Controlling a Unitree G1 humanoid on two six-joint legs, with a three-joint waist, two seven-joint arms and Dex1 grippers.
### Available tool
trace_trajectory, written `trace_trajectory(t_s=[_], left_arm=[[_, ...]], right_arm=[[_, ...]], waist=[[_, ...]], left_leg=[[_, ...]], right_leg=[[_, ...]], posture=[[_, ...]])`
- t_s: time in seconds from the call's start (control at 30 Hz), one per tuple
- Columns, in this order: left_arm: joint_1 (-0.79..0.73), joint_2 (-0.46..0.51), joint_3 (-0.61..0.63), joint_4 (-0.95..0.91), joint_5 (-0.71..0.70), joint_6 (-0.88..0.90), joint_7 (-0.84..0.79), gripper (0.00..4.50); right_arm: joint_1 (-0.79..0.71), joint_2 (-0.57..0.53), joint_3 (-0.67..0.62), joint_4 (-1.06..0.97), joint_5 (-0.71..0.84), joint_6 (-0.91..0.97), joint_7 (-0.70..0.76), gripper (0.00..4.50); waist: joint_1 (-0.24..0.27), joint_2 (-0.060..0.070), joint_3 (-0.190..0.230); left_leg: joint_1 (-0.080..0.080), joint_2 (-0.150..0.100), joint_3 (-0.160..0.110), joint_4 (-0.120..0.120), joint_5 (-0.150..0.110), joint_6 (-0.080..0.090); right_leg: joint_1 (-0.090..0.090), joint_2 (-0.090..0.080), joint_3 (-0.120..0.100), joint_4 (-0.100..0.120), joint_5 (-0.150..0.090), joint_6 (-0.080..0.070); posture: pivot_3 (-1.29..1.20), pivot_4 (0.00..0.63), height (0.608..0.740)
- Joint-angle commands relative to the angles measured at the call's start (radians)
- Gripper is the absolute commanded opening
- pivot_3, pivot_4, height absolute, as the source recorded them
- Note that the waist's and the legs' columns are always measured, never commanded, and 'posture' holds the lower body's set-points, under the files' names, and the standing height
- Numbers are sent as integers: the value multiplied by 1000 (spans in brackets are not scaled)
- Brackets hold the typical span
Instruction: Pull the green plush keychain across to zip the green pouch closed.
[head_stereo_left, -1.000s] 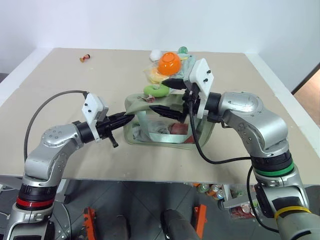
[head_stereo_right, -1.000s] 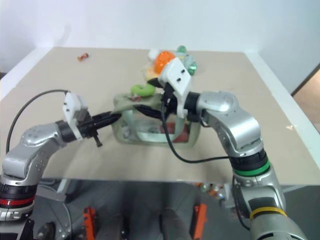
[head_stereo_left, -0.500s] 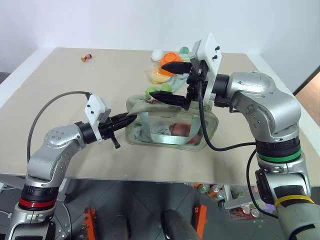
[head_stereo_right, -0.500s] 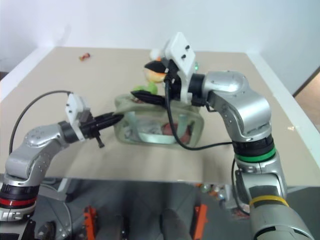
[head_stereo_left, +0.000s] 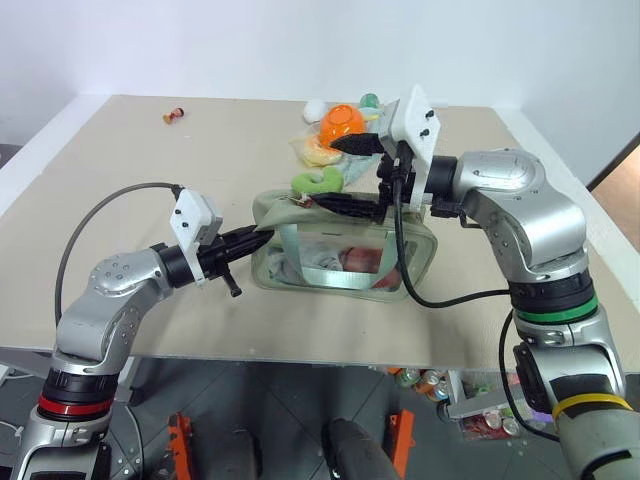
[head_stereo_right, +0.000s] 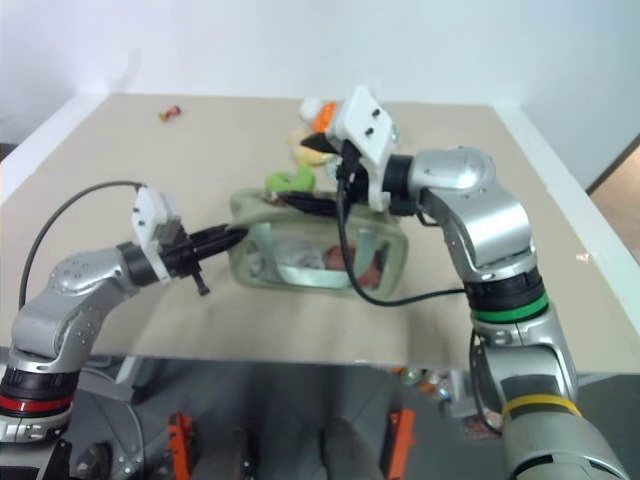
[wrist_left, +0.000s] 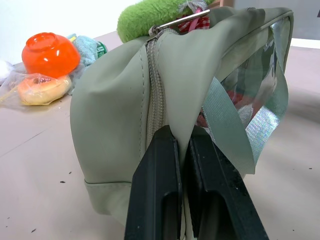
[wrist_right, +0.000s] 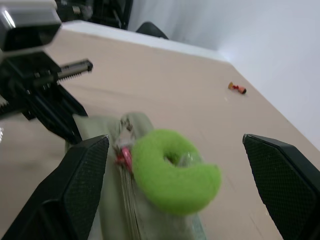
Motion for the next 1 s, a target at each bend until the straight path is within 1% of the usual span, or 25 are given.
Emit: trace_trajectory(t_s=[0.03,0.67,0.7,0.83,0.87,0.97,1.0], left_arm=[[4,1,-6,-23,0,4,1,0],[10,-11,-9,-41,-9,14,20,0],[11,-11,-8,-42,-10,15,21,0],[12,-11,-7,-45,-13,20,21,0],[13,-11,-7,-45,-13,21,20,0],[14,-10,-7,-46,-13,21,19,0],[15,-9,-7,-46,-13,21,19,0]], right_arm=[[-6,-15,-5,-7,-25,-40,19,4443],[-15,23,1,89,-93,-152,27,4443],[-16,28,1,93,-97,-162,26,3898],[-22,41,-8,102,-100,-177,26,2636],[-23,42,-10,102,-100,-178,27,2154],[-23,43,-11,102,-101,-185,32,1244],[-22,43,-11,100,-100,-186,35,878]], waist=[[0,0,0],[0,0,0],[0,0,0],[1,0,0],[1,0,0],[1,0,0],[1,0,0]], left_leg=[[0,0,0,0,0,0],[0,0,0,0,0,0],[0,0,0,0,0,0],[0,0,0,0,0,0],[0,0,0,0,0,0],[0,0,0,0,0,0],[0,0,0,0,0,0]], right_leg=[[0,0,0,0,0,0],[0,0,0,0,0,0],[0,0,0,0,0,0],[0,0,0,0,0,0],[0,0,0,0,0,0],[0,-1,0,0,0,0],[0,-1,0,0,0,0]], posture=[[0,150,738],[0,150,738],[0,150,738],[0,150,738],[0,150,738],[0,150,738],[0,150,738]])
